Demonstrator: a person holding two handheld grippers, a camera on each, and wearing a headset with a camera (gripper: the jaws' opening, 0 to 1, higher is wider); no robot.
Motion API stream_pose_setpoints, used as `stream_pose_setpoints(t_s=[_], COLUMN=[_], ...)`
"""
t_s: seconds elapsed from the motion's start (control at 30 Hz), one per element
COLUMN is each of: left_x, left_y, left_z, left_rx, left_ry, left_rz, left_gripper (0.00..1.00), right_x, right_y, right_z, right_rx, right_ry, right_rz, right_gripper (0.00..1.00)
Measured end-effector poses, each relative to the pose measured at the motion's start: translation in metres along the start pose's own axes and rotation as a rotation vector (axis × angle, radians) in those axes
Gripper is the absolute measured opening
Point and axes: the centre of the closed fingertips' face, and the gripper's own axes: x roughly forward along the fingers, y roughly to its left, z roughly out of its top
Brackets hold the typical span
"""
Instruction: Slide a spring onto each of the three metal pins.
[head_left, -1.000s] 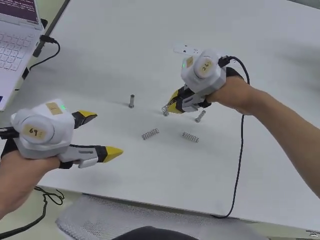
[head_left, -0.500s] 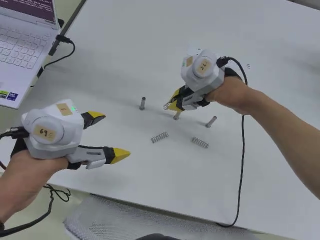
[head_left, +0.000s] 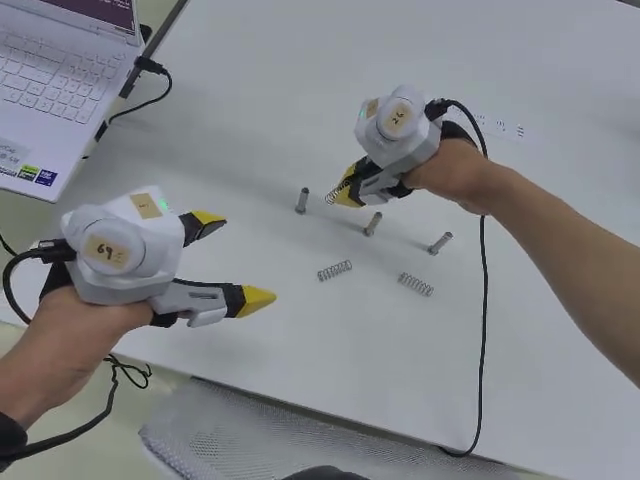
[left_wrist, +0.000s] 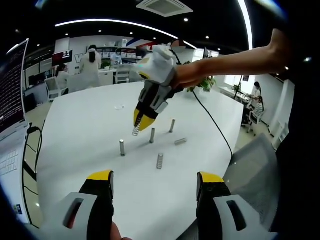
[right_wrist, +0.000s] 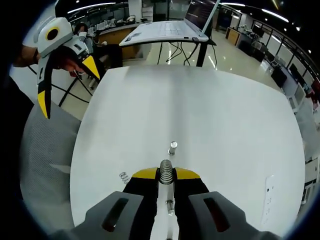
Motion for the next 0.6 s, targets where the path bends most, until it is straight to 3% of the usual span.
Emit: stream_pose_setpoints(t_s=[0.6], left_x=[-0.004], left_y=[0.006], left_z=[0.001], left_rx=[-0.016], left_ry=[0.000], left_rz=[0.019], left_gripper=[0.64], right_x=[0.018], right_y=[-0.012], right_z=[0.015], right_rx=[-0.047], right_ry=[0.011], right_rz=[0.023], right_gripper=[0.09])
